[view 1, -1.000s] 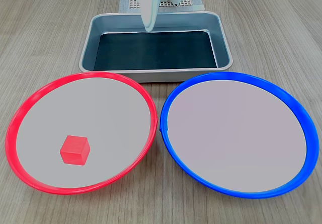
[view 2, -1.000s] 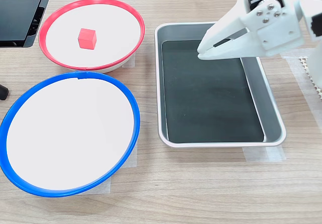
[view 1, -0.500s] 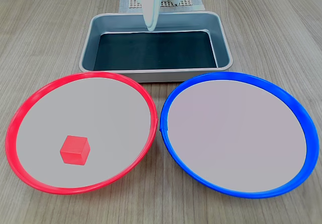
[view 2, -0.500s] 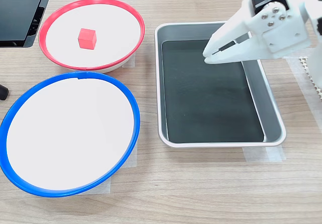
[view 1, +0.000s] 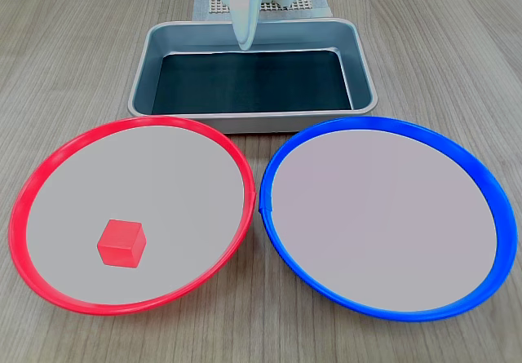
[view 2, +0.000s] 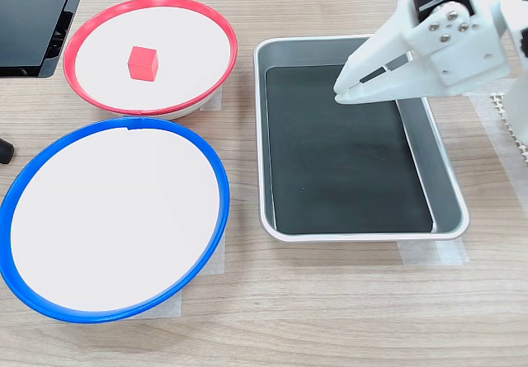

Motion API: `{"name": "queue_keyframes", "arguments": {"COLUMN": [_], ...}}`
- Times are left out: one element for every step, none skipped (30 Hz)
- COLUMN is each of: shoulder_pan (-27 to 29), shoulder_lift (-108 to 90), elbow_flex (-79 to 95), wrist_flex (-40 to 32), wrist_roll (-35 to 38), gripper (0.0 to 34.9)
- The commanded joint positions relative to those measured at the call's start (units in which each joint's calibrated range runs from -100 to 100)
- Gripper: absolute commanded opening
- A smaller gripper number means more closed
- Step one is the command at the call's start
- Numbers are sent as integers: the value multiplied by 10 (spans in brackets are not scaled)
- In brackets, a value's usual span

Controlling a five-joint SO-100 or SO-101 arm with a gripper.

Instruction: Move a red block from tray to red dish

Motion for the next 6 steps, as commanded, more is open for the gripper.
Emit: {"name": "queue_keyframes", "arguments": {"shoulder_pan": [-1, -1, -1, -1, -1, -1], "shoulder_lift": [-3, -3, -3, -3, -3, -3], "elbow_flex": [1, 1, 1, 1, 1, 1], "wrist_flex": [0, 0, 0, 0, 0, 0], "wrist_roll": [2, 2, 2, 2, 2, 2], "gripper": [4, 4, 4, 4, 4, 4]}}
